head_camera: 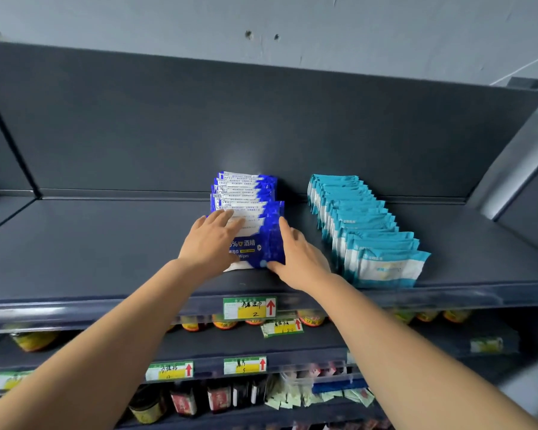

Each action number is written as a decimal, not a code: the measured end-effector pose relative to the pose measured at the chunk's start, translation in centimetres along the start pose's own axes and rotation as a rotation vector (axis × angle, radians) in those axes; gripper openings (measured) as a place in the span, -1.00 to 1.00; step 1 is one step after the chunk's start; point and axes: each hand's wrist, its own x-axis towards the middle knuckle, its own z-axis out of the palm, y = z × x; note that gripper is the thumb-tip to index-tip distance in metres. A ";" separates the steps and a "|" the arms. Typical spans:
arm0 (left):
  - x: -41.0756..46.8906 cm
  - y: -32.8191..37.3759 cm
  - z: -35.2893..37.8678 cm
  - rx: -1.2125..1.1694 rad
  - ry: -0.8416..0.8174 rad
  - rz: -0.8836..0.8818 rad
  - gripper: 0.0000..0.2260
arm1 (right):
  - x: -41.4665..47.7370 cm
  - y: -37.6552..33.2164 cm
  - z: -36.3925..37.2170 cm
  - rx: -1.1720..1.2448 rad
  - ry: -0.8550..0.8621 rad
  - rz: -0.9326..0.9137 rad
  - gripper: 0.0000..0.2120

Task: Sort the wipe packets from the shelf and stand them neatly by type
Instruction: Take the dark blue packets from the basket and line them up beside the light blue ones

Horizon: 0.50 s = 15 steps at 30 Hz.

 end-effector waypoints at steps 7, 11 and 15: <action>-1.3 -0.2 -0.9 0.032 -0.015 0.122 -0.39 | -3.0 -1.4 -0.8 -0.110 0.104 0.078 -0.41; -2.2 -0.3 -1.7 0.054 0.050 0.204 -0.51 | -6.0 -2.4 -1.1 -0.201 0.168 0.133 -0.50; -3.2 0.5 -1.9 0.039 0.063 0.294 -0.63 | -10.2 -3.1 -1.3 -0.268 0.190 0.245 -0.54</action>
